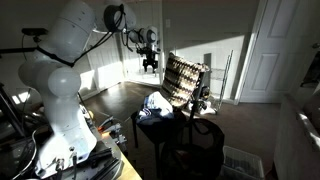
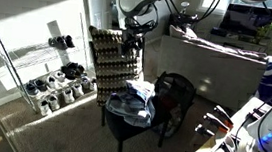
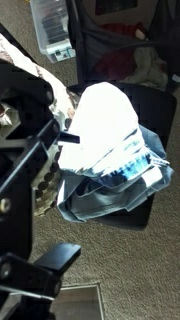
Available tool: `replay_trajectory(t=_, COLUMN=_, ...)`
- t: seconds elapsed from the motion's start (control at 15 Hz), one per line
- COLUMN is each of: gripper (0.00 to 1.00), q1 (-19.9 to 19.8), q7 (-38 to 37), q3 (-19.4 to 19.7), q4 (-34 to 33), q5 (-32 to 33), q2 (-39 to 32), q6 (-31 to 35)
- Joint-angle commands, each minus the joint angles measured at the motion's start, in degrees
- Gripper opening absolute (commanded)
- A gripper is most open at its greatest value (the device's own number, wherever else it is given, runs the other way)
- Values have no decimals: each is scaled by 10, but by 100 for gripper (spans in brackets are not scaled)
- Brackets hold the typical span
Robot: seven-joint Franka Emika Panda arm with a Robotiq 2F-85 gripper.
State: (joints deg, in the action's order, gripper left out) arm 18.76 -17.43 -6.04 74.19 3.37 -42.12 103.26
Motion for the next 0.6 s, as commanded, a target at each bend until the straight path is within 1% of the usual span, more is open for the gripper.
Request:
replay_trajectory(t=0.0, gripper=100, q1=22, q7=-27, q3=31, q4=-105, q5=33, q2=-92, q6=4)
replay_trajectory(t=0.33, gripper=100, q1=21, q7=-74, q3=67, q4=-214, q5=30, q2=-194, q6=-7)
replay_trajectory(t=0.53, gripper=100, q1=7, q7=-83, q3=83, q4=-292, q5=21, q2=-259, q6=-50)
